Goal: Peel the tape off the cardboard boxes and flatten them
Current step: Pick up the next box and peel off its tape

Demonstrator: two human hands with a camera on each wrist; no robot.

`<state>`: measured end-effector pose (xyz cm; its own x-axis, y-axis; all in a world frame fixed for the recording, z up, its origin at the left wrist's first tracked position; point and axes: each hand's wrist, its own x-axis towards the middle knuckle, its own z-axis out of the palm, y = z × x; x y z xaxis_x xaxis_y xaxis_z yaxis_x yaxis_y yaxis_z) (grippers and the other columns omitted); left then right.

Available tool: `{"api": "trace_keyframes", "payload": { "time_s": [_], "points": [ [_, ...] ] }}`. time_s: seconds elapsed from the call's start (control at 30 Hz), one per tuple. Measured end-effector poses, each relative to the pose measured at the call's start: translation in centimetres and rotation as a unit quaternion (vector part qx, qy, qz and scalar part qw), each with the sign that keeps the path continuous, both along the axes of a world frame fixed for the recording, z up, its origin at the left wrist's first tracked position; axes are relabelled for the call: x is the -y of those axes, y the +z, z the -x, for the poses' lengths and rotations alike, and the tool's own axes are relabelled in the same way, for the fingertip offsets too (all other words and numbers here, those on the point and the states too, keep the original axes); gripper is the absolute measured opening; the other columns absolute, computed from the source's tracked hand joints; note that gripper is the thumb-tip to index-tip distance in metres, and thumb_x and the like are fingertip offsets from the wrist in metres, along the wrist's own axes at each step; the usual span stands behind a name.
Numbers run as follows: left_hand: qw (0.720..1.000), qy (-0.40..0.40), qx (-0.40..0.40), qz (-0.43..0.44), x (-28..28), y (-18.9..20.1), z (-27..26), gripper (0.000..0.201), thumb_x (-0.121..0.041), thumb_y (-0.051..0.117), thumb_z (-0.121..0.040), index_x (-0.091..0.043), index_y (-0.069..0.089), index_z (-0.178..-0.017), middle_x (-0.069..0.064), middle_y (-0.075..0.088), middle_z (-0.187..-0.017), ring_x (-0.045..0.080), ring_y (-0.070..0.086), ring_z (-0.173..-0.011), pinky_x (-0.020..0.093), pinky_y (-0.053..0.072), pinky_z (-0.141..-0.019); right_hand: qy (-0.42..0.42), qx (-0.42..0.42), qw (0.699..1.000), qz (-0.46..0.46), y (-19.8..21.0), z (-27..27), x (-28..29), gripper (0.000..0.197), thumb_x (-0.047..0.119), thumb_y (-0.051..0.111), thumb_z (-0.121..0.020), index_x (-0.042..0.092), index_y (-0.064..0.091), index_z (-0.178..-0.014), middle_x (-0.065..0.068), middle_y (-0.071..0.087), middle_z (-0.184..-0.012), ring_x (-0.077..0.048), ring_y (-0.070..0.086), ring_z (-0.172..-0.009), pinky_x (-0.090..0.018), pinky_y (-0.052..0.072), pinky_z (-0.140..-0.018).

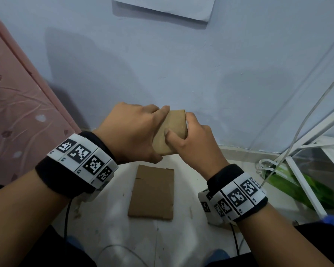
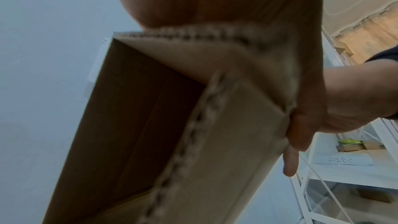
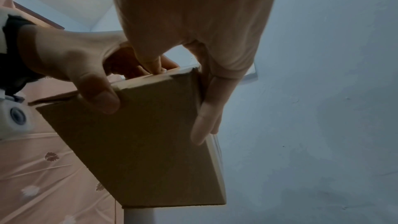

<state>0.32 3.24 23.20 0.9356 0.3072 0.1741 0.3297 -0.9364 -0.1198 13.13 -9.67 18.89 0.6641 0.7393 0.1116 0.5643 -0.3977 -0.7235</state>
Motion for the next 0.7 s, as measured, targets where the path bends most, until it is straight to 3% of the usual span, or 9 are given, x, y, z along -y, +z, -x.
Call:
{"api": "trace_keyframes", "payload": {
  "time_s": [0.27,0.47,0.7],
  "points": [
    [1.000,-0.012,0.007,-0.011,0.03,-0.18,-0.01,0.098,-0.067,0.063,-0.050,-0.023,0.047,-0.136,-0.006,0.067,-0.104,0.026,0.068,-0.083,0.033,0.052,-0.062,-0.002,-0.003,1.000,-0.014,0.53,0.22,0.03,0.039,0.050,0.065,-0.088,0.023,0.048,-0.111,-0.004,0.060,-0.082,-0.021,0.058,-0.071,-0.029,0.040,-0.054],
    [1.000,-0.019,0.006,-0.011,-0.09,-0.43,-0.07,0.100,-0.066,0.065,-0.051,-0.022,0.045,-0.139,-0.006,0.067,-0.107,0.026,0.068,-0.084,0.036,0.054,-0.062,-0.013,0.008,1.000,-0.001,0.58,0.85,-0.05,0.039,0.041,0.062,-0.088,0.020,0.043,-0.115,-0.004,0.057,-0.087,-0.028,0.059,-0.081,-0.033,0.042,-0.060],
    [1.000,-0.019,0.012,-0.008,0.02,-0.68,-0.25,0.098,-0.066,0.064,-0.051,-0.023,0.047,-0.138,-0.006,0.067,-0.104,0.025,0.068,-0.081,0.033,0.051,-0.060,-0.010,0.007,1.000,0.010,0.74,0.84,0.34,0.045,0.052,0.065,-0.088,0.022,0.045,-0.115,-0.001,0.059,-0.089,-0.022,0.062,-0.081,-0.037,0.051,-0.062]
  ]
}}
